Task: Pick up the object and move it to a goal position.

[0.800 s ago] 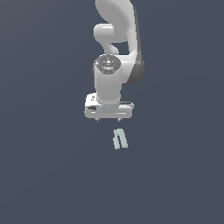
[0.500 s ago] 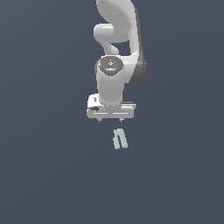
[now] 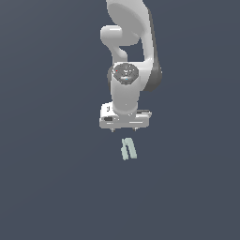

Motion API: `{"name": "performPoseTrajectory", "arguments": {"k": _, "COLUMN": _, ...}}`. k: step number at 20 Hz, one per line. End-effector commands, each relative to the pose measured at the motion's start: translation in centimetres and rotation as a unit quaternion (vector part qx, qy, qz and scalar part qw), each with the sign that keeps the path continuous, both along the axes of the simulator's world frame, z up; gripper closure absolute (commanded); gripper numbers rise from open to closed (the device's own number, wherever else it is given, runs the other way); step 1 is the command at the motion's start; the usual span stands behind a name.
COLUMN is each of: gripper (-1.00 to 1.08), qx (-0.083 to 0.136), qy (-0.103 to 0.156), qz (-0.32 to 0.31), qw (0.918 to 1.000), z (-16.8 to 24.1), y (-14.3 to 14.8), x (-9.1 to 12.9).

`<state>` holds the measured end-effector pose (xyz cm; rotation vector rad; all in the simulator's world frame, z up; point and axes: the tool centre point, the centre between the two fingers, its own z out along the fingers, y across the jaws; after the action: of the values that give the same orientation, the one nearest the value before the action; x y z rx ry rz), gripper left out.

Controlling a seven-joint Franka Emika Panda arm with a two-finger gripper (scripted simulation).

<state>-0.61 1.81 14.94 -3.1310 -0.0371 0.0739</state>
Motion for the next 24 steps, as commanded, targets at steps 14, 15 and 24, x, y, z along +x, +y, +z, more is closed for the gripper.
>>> {"name": "performPoseTrajectory", "arguments": {"k": 14, "gripper": -0.92, "qx": -0.003, "qy": -0.019, "qz": 0.067, "qw": 0.9976, "z": -6.9, "y": 1.9, "x": 2.3}}
{"name": "performPoseTrajectory", "arguments": {"k": 15, "gripper": -0.92, "qx": -0.003, "qy": -0.020, "qz": 0.071, "qw": 0.9973, "z": -7.4, "y": 2.0, "x": 2.4}}
{"name": "performPoseTrajectory", "arguments": {"k": 24, "gripper": -0.92, "qx": -0.002, "qy": -0.023, "qz": 0.082, "qw": 0.9964, "z": -8.7, "y": 2.4, "x": 2.6}}
